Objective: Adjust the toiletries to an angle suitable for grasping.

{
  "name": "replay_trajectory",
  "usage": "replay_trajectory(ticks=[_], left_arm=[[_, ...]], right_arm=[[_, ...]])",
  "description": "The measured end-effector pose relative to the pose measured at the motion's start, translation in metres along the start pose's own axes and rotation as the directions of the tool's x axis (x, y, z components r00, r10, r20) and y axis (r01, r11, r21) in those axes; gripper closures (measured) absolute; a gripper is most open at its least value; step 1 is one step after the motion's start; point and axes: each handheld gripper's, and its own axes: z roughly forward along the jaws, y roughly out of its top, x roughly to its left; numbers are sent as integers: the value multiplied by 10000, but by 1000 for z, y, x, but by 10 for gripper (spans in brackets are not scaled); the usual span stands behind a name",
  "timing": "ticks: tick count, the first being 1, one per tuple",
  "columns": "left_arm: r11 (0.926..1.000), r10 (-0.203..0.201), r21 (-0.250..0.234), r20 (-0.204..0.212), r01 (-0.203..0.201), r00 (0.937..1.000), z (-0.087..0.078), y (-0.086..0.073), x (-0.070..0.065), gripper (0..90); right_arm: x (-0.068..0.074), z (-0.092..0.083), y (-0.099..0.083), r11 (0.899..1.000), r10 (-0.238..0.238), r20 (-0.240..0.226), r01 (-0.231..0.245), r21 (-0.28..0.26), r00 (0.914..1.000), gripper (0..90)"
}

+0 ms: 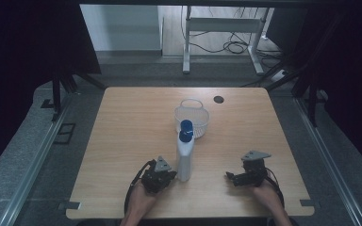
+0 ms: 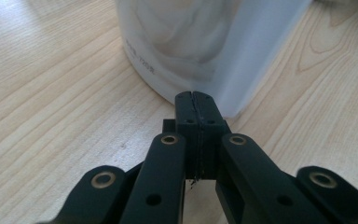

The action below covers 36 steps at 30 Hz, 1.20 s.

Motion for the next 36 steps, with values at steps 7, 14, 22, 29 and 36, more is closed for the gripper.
replay_trajectory(ticks=[7,14,22,29,36], left_arm=[[9999,125,5,146,-125,9998,0,2,-7,892],[9997,252,-16,226,-252,9994,2,5,-11,891],[9991,426,-72,337,-424,9985,5,10,-16,892],[9984,559,-92,420,-556,9976,13,16,-21,892],[9986,513,-154,335,-508,9981,12,15,-19,892]], right_arm=[[0,0,0,10000,2,0,-2,0,10000,0],[0,0,0,10000,1,-2,-1,-2,10000,0],[0,0,0,10000,5,-1,-5,-1,10000,0],[0,0,0,10000,-1,-4,1,-1,10000,0],[0,0,0,10000,-2,-7,2,0,10000,0]])
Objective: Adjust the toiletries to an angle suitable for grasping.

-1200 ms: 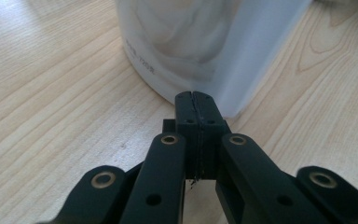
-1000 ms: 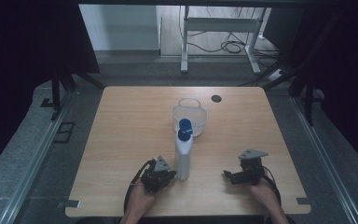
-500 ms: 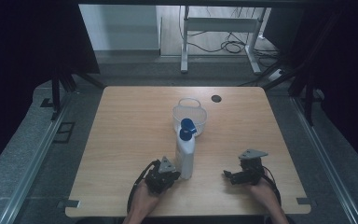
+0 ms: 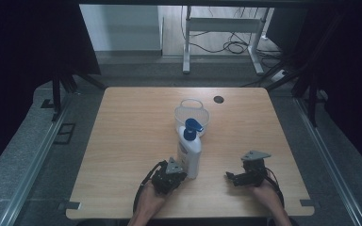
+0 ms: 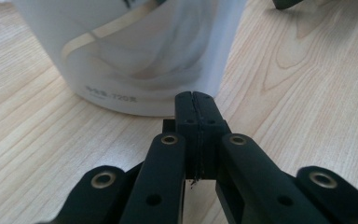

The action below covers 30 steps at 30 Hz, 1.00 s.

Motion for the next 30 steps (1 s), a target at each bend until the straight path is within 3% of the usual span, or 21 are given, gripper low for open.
replay_trajectory(ticks=[8,14,30], left_arm=[[10000,-33,-45,32,33,10000,-6,-4,1,887],[9999,-122,-10,0,122,9999,-12,-8,4,818],[9983,-579,0,-646,580,9962,-25,-27,12,419]], right_arm=[[0,0,0,10000,1,-3,-1,0,10000,0],[0,0,0,10000,-3,-20,3,-7,10000,0],[5,-2,1,9998,-187,-110,188,46,9998,17]])
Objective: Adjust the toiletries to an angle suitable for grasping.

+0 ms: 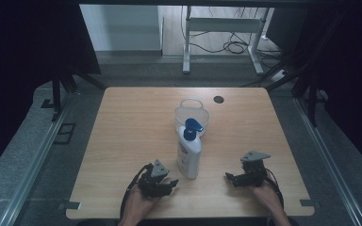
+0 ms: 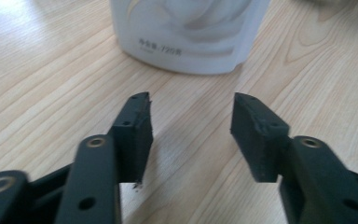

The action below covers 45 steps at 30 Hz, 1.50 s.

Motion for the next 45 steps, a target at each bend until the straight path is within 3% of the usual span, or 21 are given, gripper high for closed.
replay_trajectory(ticks=[10,18,23,34,45], left_arm=[[9996,-229,121,-503,236,9985,9,-10,5,221],[9999,-12,126,-737,22,9973,15,-14,2,157],[9999,34,167,-695,-22,9976,15,-14,2,144],[9998,21,186,-737,-7,9973,14,-15,2,144],[9998,9,184,-745,5,9972,14,-15,2,144]], right_arm=[[9,-9,8,9989,-360,-287,351,-316,9989,17],[21,-17,16,9967,-589,-469,561,-591,9972,25],[29,-21,21,9958,-559,-666,507,-769,9962,37],[47,-27,36,9914,-481,-1585,279,-1275,9862,67],[65,-31,55,9876,-816,-1840,546,-1474,9795,90]])
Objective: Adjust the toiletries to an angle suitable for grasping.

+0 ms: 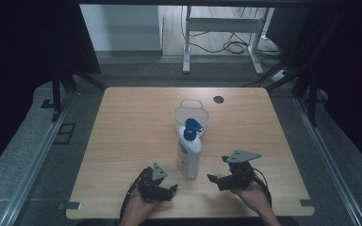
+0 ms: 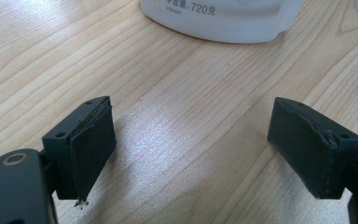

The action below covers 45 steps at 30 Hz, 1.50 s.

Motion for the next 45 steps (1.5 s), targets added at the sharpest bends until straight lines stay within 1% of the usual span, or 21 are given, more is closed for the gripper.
replay_trajectory(ticks=[10,13,16,26,29,34,41,45], left_arm=[[10000,13,24,-7,-13,10000,0,0,0,145],[10000,7,24,-16,-7,10000,0,0,0,144],[10000,6,33,-11,-6,10000,0,0,0,144],[10000,-1,17,-21,1,10000,0,0,0,144],[10000,-3,26,-18,3,10000,0,0,0,144],[10000,-2,26,-15,2,10000,0,0,0,144],[10000,-9,26,-10,9,10000,0,0,0,144],[10000,-5,27,-12,6,10000,0,0,0,144]], right_arm=[[18,6,30,9991,-399,-404,392,-176,9984,94],[23,9,37,9989,-444,-507,436,-176,9977,94],[24,12,45,9989,-443,-533,435,-168,9976,94],[27,23,66,9991,-346,-494,333,-265,9982,109],[26,26,71,9989,-351,-429,336,-341,9985,128],[26,31,79,9984,-299,-266,286,-479,9992,135],[29,41,86,9981,-432,29,432,-428,9991,154],[30,46,87,9975,-457,160,465,-523,9988,184]])
